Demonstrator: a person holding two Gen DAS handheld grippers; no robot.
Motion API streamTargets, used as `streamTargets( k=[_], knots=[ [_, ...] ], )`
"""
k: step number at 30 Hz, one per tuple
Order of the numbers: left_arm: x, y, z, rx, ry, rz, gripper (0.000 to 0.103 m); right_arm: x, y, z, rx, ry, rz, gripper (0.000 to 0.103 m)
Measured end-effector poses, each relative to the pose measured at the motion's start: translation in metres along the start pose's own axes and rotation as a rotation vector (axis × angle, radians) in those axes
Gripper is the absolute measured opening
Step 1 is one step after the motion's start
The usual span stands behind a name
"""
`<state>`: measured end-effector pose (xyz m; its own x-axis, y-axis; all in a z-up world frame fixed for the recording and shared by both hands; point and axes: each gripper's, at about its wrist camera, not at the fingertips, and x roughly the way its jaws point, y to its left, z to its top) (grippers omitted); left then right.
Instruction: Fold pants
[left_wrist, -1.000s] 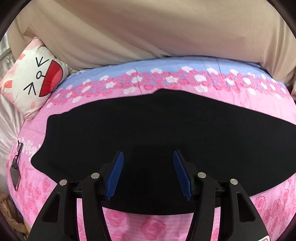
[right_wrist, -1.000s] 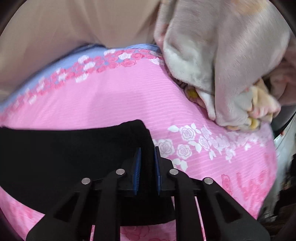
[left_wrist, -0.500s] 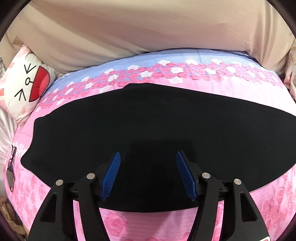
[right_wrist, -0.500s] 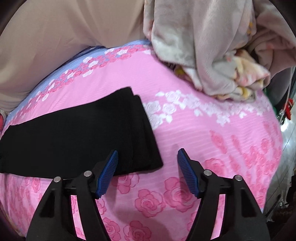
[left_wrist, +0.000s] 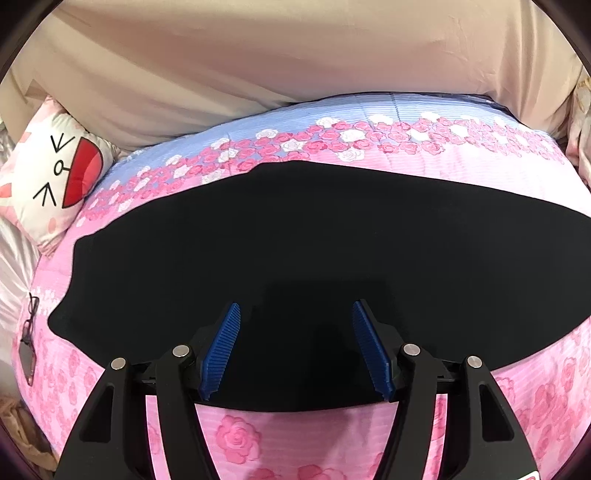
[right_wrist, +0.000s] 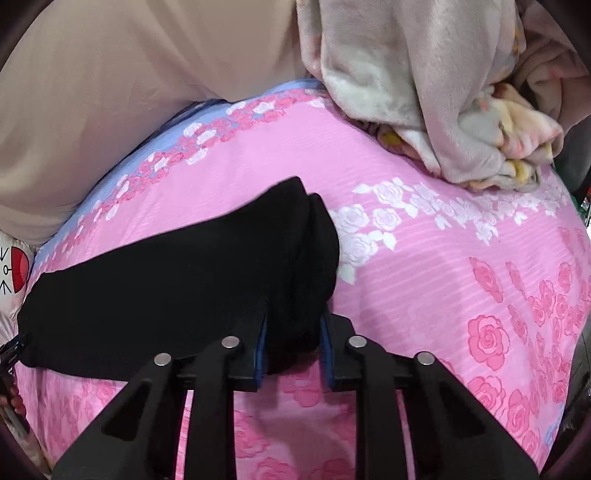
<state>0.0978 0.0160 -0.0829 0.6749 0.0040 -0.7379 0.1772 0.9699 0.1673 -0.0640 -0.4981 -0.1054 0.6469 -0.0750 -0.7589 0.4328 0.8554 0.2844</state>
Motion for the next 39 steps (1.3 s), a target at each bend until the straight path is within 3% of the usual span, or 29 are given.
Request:
streamTargets(
  k=[9,15,20,25,32,39],
  knots=[
    [-0.013,0.046,-0.011,-0.048,-0.043,-0.003,0.062,-0.046,0.083,0.029,-0.082,-0.106,0.030,0.020],
    [-0.024,0.090,-0.022,-0.087,-0.086,0.030,0.068,-0.065,0.191,0.043,-0.244,-0.153,0.124,0.020],
    [-0.025,0.132,-0.037,-0.149,-0.092,0.044,0.068,-0.055,0.295,0.039,-0.392,-0.137,0.215,0.020],
    [-0.022,0.167,-0.053,-0.210,-0.084,0.056,0.068,-0.027,0.390,0.020,-0.525,-0.081,0.284,0.020],
    [-0.020,0.207,-0.073,-0.287,-0.066,0.076,0.068,0.028,0.493,-0.039,-0.690,0.049,0.350,0.019],
    [-0.020,0.228,-0.084,-0.329,-0.062,0.081,0.068,0.072,0.533,-0.092,-0.798,0.160,0.326,0.020]
  ],
)
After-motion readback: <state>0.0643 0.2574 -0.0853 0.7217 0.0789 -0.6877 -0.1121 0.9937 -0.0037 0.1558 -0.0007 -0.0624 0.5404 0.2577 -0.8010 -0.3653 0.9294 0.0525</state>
